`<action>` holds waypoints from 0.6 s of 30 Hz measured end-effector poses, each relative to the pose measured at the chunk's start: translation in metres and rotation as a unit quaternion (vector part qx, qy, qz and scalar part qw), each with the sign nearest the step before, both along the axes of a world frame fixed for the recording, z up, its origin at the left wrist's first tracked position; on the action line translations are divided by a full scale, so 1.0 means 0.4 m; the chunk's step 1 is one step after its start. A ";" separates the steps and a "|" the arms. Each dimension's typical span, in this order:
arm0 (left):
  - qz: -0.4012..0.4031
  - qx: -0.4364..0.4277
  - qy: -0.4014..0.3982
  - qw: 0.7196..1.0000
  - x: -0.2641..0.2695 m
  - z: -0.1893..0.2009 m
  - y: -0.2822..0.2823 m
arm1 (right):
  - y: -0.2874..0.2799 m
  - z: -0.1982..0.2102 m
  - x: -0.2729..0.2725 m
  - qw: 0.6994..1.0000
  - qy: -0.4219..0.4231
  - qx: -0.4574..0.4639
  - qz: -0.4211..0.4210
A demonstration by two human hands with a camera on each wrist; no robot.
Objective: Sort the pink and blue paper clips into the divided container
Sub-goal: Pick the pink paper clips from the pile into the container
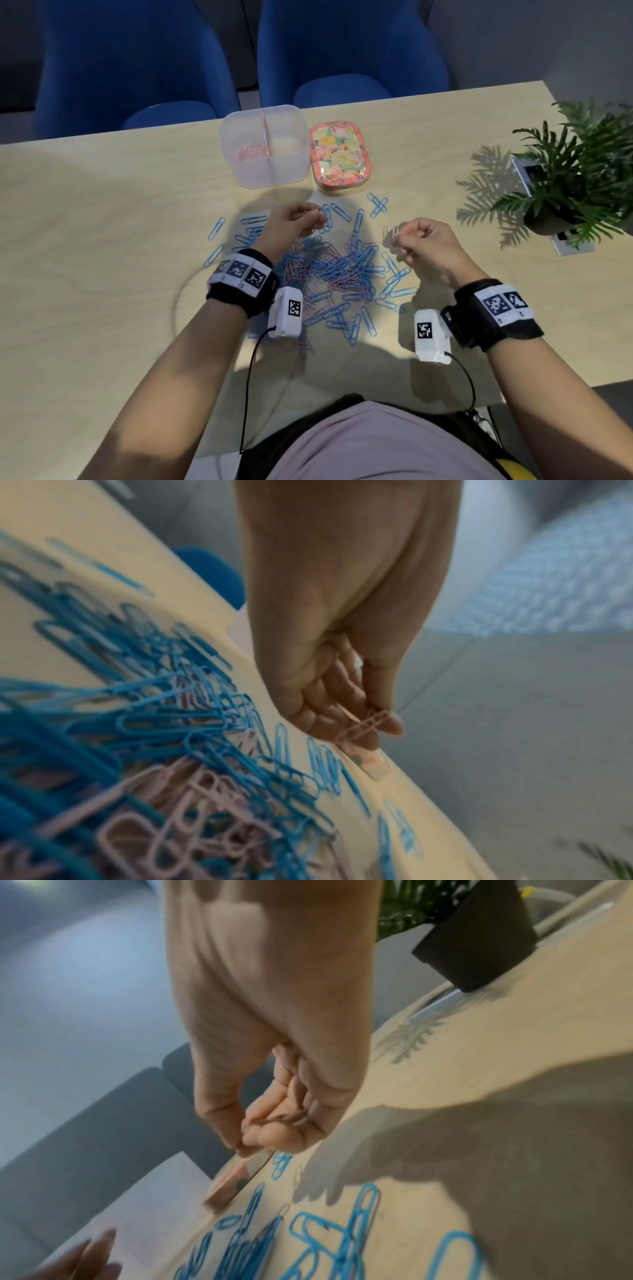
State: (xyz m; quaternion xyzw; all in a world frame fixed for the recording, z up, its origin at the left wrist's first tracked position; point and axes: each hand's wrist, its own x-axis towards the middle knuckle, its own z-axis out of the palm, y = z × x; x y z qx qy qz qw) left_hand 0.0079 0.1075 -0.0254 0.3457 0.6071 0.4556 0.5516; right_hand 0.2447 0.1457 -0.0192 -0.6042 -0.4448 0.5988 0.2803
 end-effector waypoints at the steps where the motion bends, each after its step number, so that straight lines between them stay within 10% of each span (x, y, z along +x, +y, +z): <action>1: 0.012 -0.027 -0.052 0.998 -0.004 0.002 0.000 | 0.004 0.010 -0.001 1.000 0.022 -0.009 0.001; 9: 0.060 -0.166 -0.229 0.957 0.017 0.022 0.006 | 0.034 0.013 -0.032 0.987 0.091 -0.133 -0.006; 13: -0.097 -0.080 0.127 0.984 0.036 0.005 0.010 | 0.038 -0.041 -0.053 0.964 -0.190 0.077 0.168; 18: -0.316 0.039 0.474 0.821 0.066 -0.013 0.008 | 0.045 -0.041 -0.079 0.856 -0.375 0.137 0.328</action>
